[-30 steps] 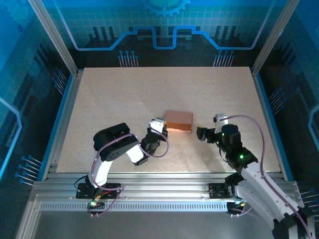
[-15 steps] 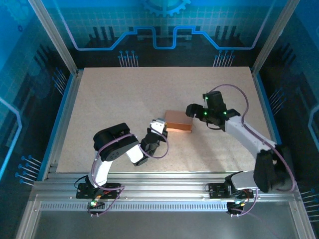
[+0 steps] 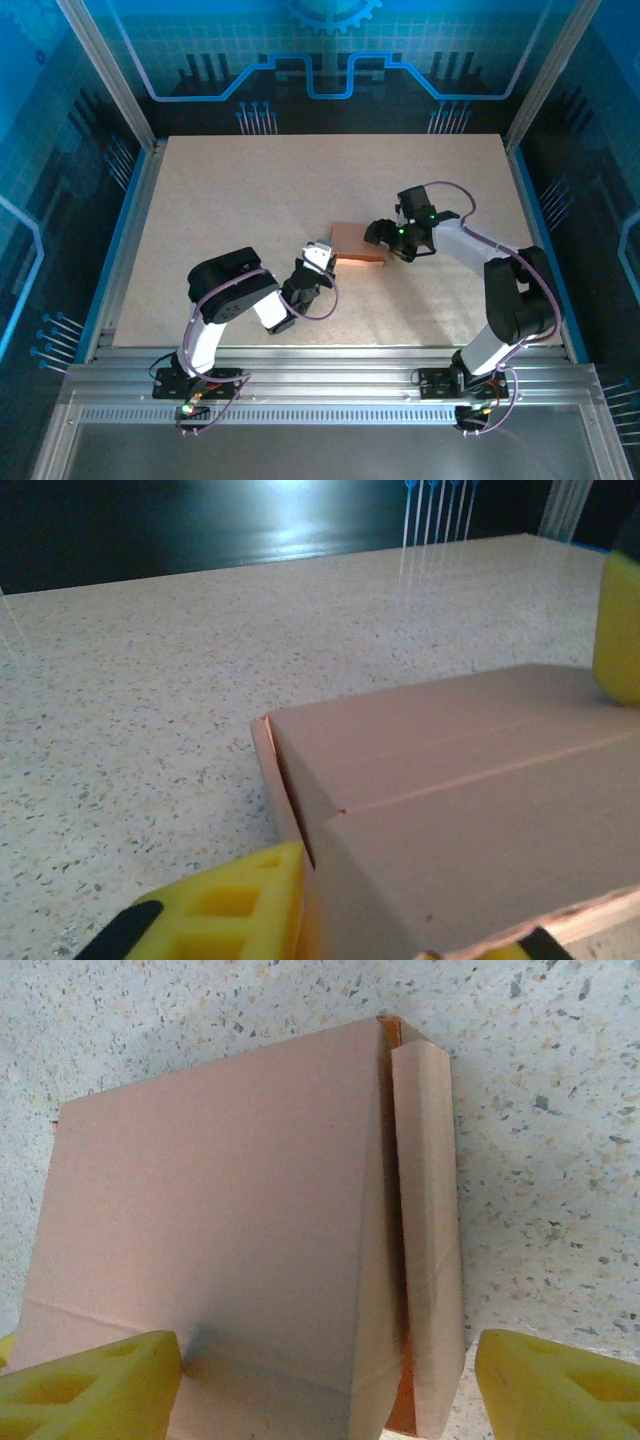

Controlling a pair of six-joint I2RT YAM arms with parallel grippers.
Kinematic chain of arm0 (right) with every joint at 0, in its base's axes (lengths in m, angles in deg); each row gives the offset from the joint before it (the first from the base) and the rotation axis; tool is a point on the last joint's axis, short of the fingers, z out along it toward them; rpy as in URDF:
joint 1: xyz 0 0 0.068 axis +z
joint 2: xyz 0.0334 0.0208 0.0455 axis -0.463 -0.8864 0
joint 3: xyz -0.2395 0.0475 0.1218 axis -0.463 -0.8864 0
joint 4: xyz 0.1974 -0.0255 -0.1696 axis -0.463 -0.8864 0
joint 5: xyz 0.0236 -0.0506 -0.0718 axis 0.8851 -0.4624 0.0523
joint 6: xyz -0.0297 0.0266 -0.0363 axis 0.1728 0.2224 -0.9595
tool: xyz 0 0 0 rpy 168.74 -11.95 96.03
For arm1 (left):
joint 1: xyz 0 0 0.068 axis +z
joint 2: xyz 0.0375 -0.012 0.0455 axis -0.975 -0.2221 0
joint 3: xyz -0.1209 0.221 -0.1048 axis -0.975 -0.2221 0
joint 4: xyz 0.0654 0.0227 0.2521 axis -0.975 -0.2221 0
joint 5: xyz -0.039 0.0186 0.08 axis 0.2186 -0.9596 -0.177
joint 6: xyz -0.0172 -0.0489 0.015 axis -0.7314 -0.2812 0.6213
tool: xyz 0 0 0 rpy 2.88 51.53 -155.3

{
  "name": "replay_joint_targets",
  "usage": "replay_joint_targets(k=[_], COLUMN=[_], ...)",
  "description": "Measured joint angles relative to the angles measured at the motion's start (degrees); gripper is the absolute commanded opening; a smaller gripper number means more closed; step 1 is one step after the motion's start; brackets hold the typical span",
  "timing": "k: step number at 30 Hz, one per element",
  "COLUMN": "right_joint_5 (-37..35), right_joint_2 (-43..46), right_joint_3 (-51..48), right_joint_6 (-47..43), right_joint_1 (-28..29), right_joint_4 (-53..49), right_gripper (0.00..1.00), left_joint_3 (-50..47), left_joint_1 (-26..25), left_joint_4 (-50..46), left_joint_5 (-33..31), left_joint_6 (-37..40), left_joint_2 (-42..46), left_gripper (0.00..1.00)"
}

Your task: Fold the paper box

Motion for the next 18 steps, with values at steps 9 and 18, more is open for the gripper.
replay_joint_targets(k=[9, 18], right_joint_5=[-0.81, -2.36], right_joint_2=[-1.55, -3.15], right_joint_3=[0.26, 1.84], right_joint_6=[1.53, 1.90], right_joint_1=[0.17, 0.50], right_joint_4=[0.37, 0.20], right_gripper=[0.77, 0.77], left_joint_3=[-1.55, -3.87], left_joint_1=[0.00, 1.38], left_joint_4=[-0.24, -0.44], left_joint_5=[3.74, 10.78], left_joint_6=[-0.13, -0.76], left_joint_2=[0.00, 1.36], left_gripper=[0.57, 0.82])
